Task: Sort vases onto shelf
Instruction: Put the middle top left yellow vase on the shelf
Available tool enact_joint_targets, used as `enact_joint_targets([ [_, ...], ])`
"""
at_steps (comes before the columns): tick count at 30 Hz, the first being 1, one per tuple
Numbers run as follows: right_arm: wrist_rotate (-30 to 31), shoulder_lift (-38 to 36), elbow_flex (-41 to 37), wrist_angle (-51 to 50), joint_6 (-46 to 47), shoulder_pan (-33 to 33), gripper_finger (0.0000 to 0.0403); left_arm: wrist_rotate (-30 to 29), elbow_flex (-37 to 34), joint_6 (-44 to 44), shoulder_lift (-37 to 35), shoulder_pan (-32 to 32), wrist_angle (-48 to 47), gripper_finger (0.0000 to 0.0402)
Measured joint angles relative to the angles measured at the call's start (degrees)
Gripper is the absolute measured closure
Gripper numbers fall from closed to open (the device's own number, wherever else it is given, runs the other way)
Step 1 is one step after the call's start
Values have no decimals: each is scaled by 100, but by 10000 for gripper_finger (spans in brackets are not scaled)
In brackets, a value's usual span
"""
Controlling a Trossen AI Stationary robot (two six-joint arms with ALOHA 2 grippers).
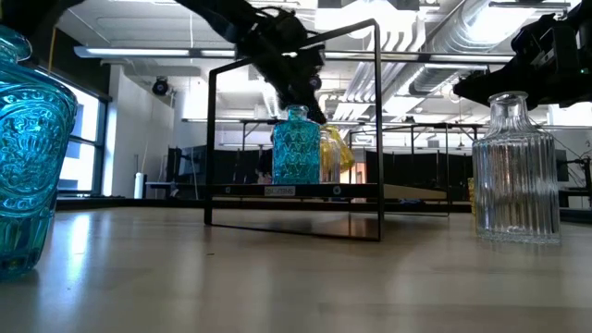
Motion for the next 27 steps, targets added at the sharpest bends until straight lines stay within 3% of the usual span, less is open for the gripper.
enact_joint_targets([
  [9,1,2,0,-1,0,1,402,-60,1148,190,827,-92,-1003,399],
  [27,1,2,-1,-1,0,0,402,-13,1240,282,934,-269,-1017,391],
])
